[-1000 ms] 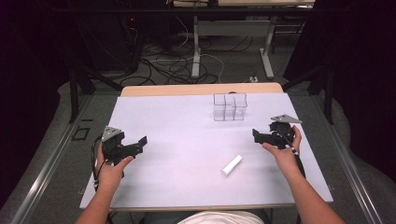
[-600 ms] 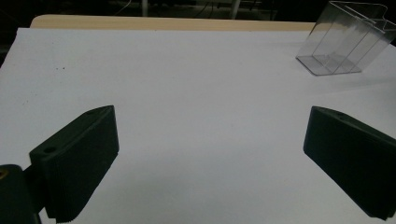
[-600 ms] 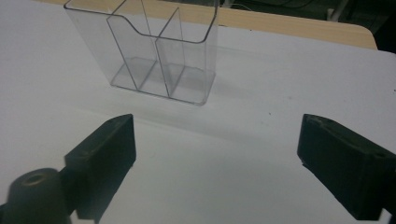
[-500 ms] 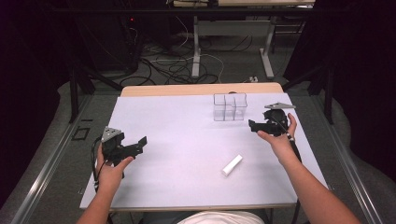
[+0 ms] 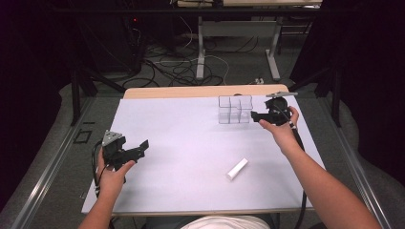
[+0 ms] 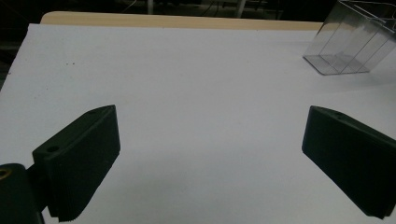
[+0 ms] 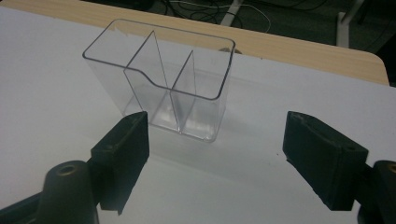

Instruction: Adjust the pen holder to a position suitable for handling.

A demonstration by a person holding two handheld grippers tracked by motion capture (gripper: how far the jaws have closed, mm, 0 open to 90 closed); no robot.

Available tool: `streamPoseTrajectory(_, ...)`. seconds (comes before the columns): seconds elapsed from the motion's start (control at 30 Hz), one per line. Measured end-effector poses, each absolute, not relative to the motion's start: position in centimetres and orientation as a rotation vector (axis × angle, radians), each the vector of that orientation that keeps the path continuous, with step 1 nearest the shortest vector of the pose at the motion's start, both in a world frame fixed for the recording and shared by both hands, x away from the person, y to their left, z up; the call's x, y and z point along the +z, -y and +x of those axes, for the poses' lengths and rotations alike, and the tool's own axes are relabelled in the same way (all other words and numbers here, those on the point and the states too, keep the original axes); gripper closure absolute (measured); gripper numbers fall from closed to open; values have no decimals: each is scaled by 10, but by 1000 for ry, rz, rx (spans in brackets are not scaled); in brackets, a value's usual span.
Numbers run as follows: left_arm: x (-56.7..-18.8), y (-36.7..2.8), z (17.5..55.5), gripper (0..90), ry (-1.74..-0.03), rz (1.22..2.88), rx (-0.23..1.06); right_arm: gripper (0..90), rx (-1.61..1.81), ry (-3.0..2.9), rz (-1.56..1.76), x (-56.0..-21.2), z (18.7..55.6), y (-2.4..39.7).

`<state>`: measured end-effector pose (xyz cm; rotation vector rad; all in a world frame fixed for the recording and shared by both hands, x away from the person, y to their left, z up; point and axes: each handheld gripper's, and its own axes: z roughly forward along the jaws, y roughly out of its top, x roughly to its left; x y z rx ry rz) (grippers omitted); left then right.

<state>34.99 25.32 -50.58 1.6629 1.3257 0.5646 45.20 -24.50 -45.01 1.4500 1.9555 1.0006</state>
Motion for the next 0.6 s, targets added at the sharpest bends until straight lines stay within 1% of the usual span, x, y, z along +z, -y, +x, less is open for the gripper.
streamPoseTrajectory(0.2, -507, -253, 350, 45, -1329, 1666, 564, 299, 976, -1966, 1448, -438, 466, 241)
streamPoseTrajectory(0.6, -507, -255, 351, 46, -1332, 1667, 566, 361, 926, -1963, 1454, -431, 490, 235)
